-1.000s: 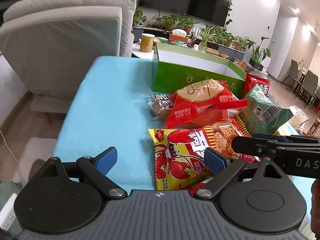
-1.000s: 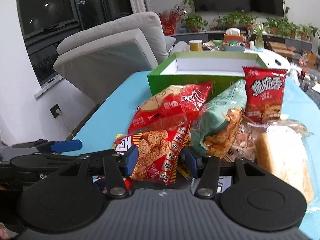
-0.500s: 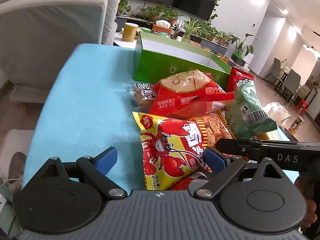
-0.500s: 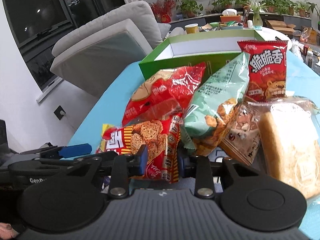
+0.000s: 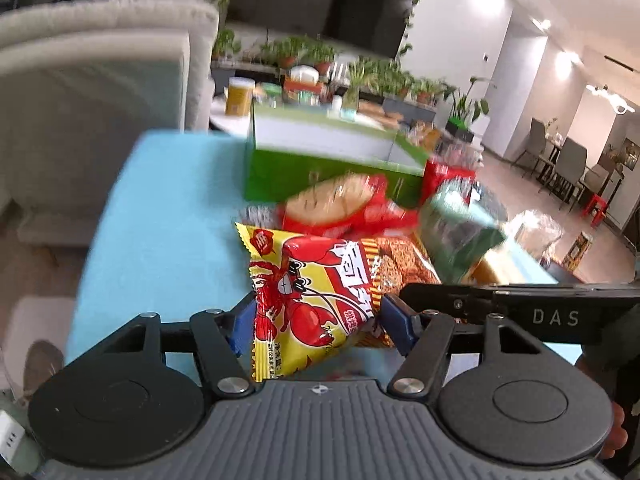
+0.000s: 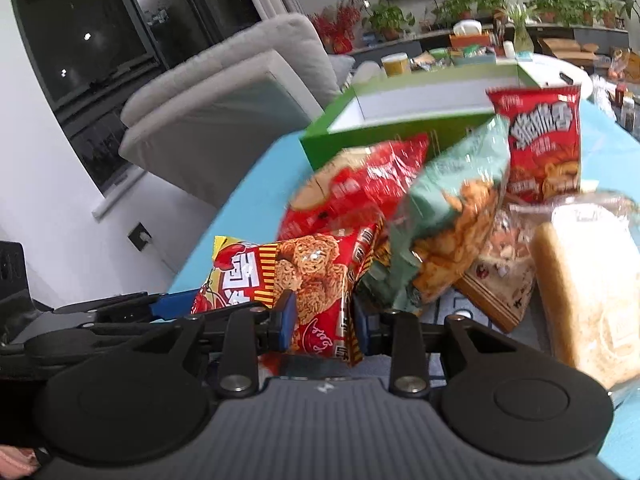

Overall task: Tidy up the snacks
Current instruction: 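Carry both held bags over the open green box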

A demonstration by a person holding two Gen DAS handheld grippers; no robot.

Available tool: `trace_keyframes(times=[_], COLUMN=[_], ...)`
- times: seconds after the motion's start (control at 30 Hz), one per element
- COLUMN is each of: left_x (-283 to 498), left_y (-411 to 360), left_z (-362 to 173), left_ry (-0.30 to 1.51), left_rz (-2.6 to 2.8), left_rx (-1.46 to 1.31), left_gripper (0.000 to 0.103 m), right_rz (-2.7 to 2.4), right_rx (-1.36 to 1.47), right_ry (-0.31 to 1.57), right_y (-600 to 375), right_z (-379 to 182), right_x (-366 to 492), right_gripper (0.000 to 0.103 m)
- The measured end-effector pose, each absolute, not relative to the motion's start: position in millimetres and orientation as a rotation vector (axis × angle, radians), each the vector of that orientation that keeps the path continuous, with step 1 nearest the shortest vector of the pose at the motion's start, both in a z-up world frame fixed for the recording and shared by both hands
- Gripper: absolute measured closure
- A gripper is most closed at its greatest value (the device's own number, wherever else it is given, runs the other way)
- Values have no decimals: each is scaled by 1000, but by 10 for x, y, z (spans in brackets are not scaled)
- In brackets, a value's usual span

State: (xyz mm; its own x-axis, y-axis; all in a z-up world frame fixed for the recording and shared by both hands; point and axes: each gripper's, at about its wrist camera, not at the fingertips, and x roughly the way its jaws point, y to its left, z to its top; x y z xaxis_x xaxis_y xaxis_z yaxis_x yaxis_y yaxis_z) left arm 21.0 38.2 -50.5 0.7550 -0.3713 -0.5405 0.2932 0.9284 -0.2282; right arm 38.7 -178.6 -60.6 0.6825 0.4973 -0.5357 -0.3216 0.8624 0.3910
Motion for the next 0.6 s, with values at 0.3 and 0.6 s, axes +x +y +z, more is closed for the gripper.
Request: trace_keyframes(times=[0.3, 0.6], left_x=[237, 713], left_y=[263, -40], left_z=[77, 352], left_ry=[453, 415], left_rz=[-383, -414], left_rx=[-85, -29], left_gripper=[40, 39], right_rz=[486, 451], right_rx=[311, 325], right_ry=[547, 473], right_y=[-1884, -2107], right_z=[-147, 118], right_x=[416, 845], right_gripper=[39, 39])
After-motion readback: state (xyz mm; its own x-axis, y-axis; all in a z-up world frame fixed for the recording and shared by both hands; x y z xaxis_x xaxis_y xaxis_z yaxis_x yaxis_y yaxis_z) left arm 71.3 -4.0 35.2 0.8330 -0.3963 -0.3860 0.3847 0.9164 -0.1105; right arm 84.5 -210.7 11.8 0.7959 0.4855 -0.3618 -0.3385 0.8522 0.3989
